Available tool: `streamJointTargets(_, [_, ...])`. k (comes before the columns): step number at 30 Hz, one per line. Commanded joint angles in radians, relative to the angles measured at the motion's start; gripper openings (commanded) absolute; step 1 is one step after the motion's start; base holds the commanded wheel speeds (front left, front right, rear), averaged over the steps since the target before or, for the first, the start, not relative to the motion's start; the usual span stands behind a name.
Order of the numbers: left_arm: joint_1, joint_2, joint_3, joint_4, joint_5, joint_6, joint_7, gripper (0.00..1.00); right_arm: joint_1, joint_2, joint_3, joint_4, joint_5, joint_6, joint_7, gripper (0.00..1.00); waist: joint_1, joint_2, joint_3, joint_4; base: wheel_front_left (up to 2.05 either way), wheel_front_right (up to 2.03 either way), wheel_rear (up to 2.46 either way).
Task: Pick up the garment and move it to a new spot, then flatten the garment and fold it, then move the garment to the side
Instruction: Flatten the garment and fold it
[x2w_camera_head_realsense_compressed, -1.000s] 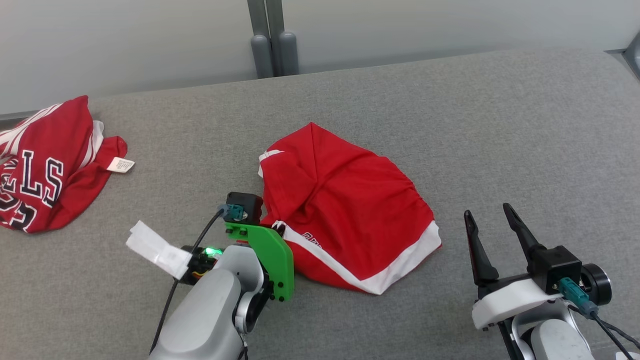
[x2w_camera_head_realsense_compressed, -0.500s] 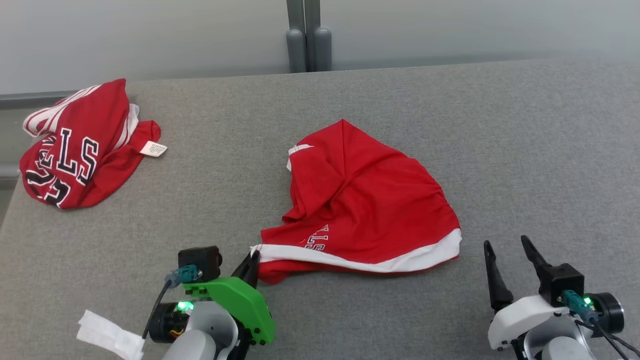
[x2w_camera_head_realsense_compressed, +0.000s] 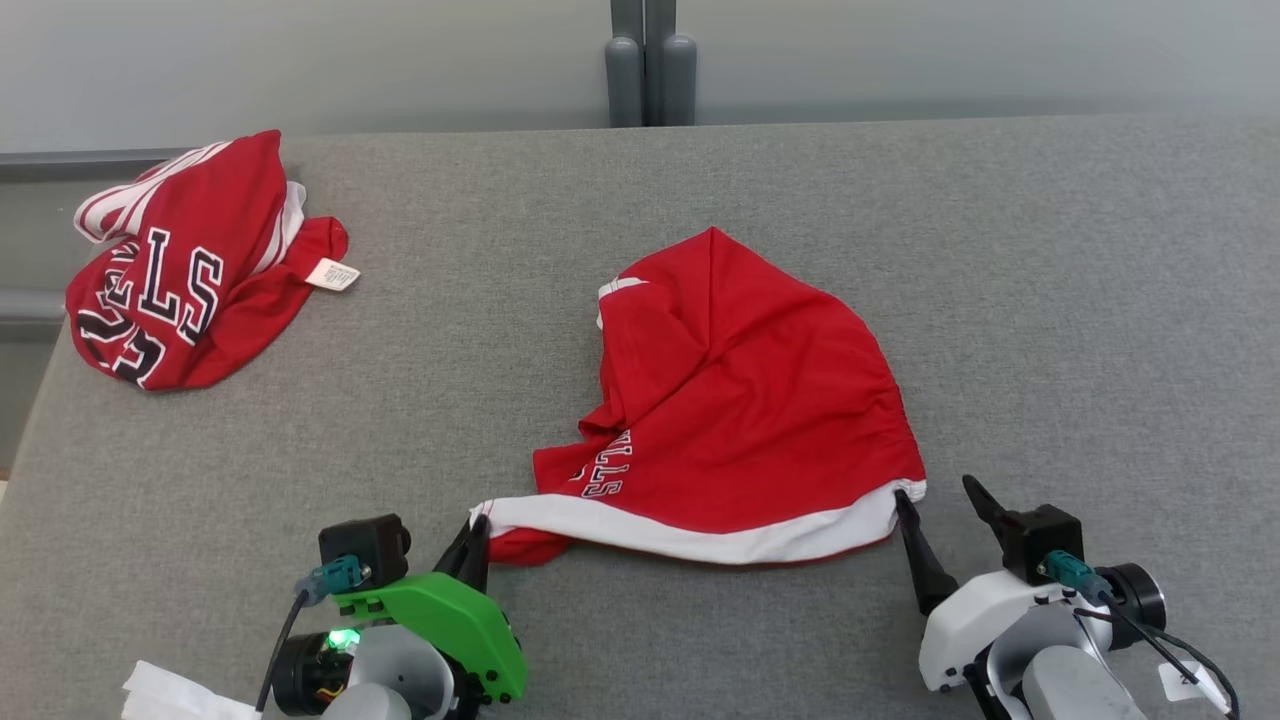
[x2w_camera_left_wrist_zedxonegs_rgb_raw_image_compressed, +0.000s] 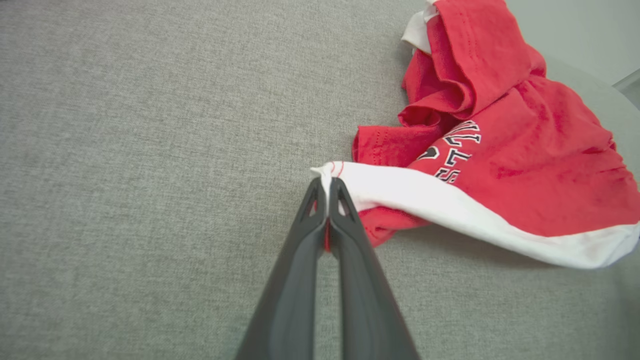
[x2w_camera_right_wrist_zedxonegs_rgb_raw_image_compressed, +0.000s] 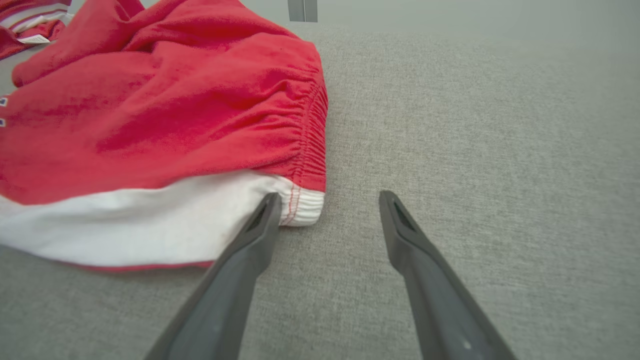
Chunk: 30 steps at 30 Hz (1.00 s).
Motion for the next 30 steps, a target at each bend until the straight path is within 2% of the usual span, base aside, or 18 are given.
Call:
streamJointTargets(1, [0.011, 0.007, 0.002, -0.003, -0.006, 0.006, -0.002, 0.0, -0.022, -0.005, 0.016, 0.016, 0.013, 0.0, -0.003, 1.0, 0.0, 0.0, 0.004, 0.006, 0.0, 0.0, 0.0])
streamJointTargets(7, [0.005, 0.009, 0.001, -0.001, -0.009, 0.005, -0.01, 0.0, -0.063, -0.019, 0.086, 0.083, 0.043, 0.0, -0.003, 1.0, 0.0, 0.0, 0.01, 0.019, 0.0, 0.0, 0.0])
streamJointTargets(8, [0.005, 0.009, 0.001, 0.0, -0.009, 0.005, -0.012, 0.0, -0.07, -0.021, 0.096, 0.093, 0.045, 0.0, -0.003, 0.98, 0.0, 0.0, 0.01, 0.021, 0.0, 0.0, 0.0])
streamJointTargets(11, [0.003, 0.008, 0.001, 0.003, -0.009, 0.003, -0.019, 0.0, -0.089, -0.027, 0.131, 0.127, 0.061, 0.0, -0.003, 0.51, 0.0, 0.0, 0.012, 0.026, 0.0, 0.0, 0.0])
streamJointTargets(16, [0.001, 0.007, 0.005, 0.005, -0.014, -0.001, -0.035, 0.0, -0.11, -0.039, 0.168, 0.156, 0.087, 0.0, -0.003, 0.29, 0.0, 0.0, 0.013, 0.027, 0.0, 0.0, 0.0])
streamJointTargets(18, [0.0, 0.008, 0.007, 0.006, -0.016, -0.002, -0.044, 0.0, -0.118, -0.046, 0.184, 0.167, 0.092, 0.0, -0.003, 0.05, 0.0, 0.0, 0.013, 0.026, 0.0, 0.0, 0.0])
streamJointTargets(19, [-0.001, 0.008, 0.009, 0.006, -0.017, -0.005, -0.049, 0.0, -0.122, -0.051, 0.188, 0.164, 0.097, 0.0, -0.003, 0.0, 0.0, 0.0, 0.012, 0.026, 0.0, 0.0, 0.0])
streamJointTargets(25, [-0.007, 0.01, 0.025, -0.006, -0.023, -0.021, -0.108, 0.0, -0.105, -0.065, 0.168, 0.07, 0.124, 0.0, -0.003, 0.0, 0.0, 0.0, 0.003, 0.015, 0.0, 0.0, 0.0])
streamJointTargets(30, [-0.016, 0.011, 0.045, -0.036, -0.017, -0.037, -0.188, 0.0, -0.079, -0.085, 0.17, -0.101, 0.177, 0.0, -0.003, 0.0, 0.0, 0.0, -0.017, -0.012, 0.0, 0.0, 0.0])
